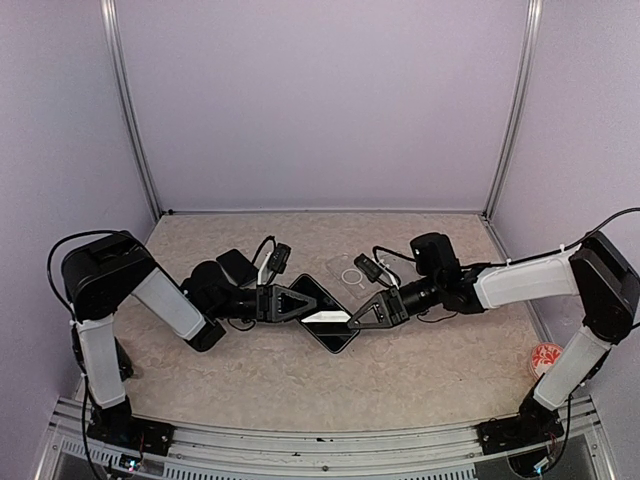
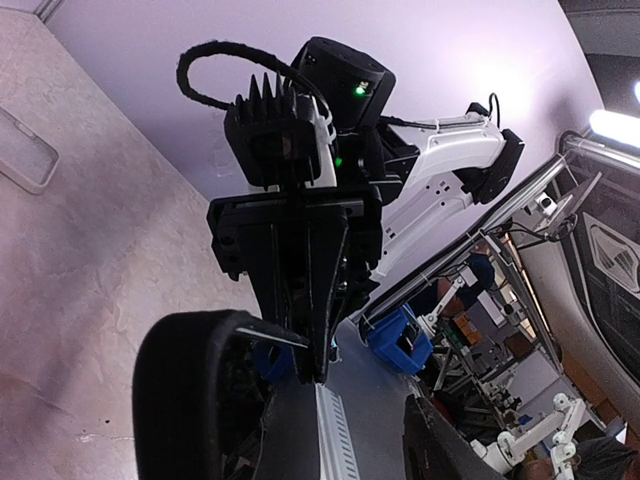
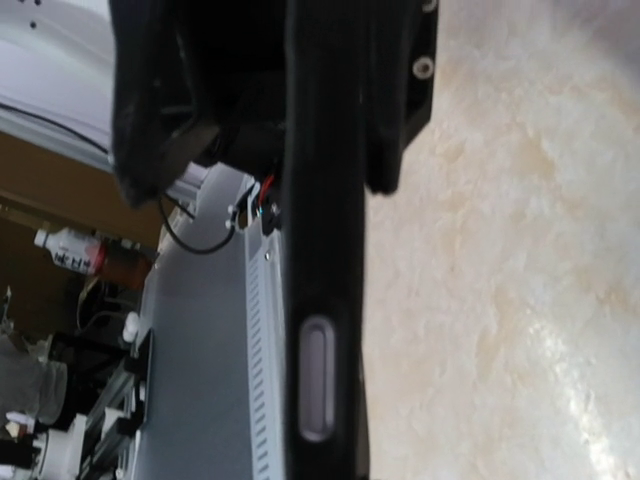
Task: Put the phone into the phone case
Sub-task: Press the phone with the phone case at the bottom corners of the phone case.
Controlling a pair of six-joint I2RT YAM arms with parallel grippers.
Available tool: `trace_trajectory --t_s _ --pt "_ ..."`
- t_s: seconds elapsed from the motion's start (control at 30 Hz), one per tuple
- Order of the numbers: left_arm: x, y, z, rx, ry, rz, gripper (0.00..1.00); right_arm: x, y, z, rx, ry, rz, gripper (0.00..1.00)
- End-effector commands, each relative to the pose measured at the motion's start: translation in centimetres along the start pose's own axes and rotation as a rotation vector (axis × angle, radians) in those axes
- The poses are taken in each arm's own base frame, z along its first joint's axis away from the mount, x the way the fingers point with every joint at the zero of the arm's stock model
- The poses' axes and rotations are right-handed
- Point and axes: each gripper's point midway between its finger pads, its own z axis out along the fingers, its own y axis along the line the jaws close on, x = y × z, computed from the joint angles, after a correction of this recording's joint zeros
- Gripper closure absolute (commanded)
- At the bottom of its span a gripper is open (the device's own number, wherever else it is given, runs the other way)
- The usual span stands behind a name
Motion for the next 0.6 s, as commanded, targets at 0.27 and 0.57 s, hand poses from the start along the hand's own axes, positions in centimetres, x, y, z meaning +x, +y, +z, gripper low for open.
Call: trace_trajectory --t_s 0.27,0.57 --pt "0.41 -1.16 0.59 0.067 -0.004 0.031 0.82 -2.3 0.16 -0.13 0.023 -0.117 -0.035 1.0" --pt "0.35 -1.14 0.45 0.062 -0.015 0.03 1.0 -1.77 0.05 -0.07 0.019 -0.103 -0.021 1.0"
